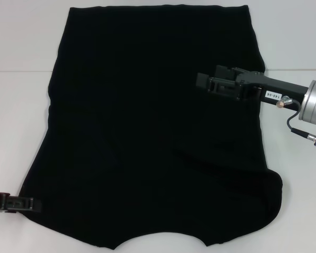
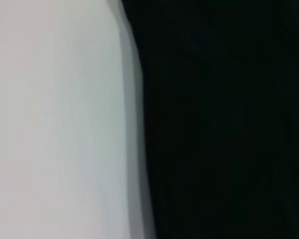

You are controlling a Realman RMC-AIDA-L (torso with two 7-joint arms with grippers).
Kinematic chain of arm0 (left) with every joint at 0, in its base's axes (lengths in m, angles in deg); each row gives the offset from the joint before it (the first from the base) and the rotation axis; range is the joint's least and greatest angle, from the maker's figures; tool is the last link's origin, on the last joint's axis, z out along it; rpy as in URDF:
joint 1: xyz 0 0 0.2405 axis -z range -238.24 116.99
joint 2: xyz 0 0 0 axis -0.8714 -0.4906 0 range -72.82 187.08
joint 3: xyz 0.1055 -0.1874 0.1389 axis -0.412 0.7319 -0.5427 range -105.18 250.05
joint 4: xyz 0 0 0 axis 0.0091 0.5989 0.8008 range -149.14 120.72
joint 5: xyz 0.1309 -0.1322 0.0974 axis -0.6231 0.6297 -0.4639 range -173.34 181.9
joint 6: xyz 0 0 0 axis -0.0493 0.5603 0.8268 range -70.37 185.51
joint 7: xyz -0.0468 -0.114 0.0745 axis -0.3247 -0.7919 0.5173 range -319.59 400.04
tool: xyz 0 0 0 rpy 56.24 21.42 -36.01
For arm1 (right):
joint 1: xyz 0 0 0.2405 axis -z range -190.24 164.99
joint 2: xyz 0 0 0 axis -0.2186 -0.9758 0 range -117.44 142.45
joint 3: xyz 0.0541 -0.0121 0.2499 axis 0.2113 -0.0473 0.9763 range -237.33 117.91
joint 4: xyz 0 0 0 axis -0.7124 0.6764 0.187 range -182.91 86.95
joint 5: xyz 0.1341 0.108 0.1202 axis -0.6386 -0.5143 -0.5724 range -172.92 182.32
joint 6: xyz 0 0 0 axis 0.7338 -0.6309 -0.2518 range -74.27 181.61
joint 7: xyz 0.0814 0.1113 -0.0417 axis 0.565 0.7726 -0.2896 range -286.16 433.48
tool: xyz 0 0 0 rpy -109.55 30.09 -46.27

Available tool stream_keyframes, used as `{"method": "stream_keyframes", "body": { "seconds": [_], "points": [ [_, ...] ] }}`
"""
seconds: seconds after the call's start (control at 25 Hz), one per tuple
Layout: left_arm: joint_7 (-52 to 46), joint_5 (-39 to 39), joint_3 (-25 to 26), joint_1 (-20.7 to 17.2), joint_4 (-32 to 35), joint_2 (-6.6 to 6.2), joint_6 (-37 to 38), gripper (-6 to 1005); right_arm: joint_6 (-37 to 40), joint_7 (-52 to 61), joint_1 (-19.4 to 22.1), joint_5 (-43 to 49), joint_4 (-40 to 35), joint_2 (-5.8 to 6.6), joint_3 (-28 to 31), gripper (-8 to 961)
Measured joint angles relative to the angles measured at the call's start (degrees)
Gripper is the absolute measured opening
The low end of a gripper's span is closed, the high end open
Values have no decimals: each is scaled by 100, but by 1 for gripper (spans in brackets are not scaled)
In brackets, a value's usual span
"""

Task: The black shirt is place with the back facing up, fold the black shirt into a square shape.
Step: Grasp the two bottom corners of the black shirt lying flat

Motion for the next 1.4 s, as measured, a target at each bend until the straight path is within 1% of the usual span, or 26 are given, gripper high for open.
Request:
{"method": "stream_keyframes", "body": {
  "seconds": [0.16, 0.48, 0.76, 0.92, 1.16, 1.28, 1.32, 1.36, 1.4],
  "points": [
    [0, -13, -112, 44, -102, -6, -12, 879, 31, 0, 2, -2, 0, 4, 0, 942],
    [58, 10, -131, 104, -116, -8, -25, 864, 59, 0, 13, -2, 0, 9, 0, 942],
    [108, -24, -284, 94, -118, 17, -308, 751, 105, -23, 14, -1, 0, 9, 0, 942],
    [86, -11, -274, 85, -118, 20, -372, 686, 110, 0, 51, 0, 0, 16, 0, 942],
    [74, 16, -262, 81, -109, 11, -391, 419, 116, 159, 161, 42, 5, 49, -27, 942],
    [72, 28, -259, 79, -105, 23, -421, 315, 134, 435, 277, 168, 1, 116, -65, 941],
    [72, 30, -258, 76, -105, 25, -433, 280, 158, 762, 386, 334, 0, 198, -76, 941],
    [72, 35, -259, 74, -105, 31, -438, 245, 176, 962, 446, 423, 0, 251, -79, 941],
    [72, 40, -246, 71, -105, 36, -443, 210, 176, 962, 446, 423, 0, 251, -79, 941]
  ]
}}
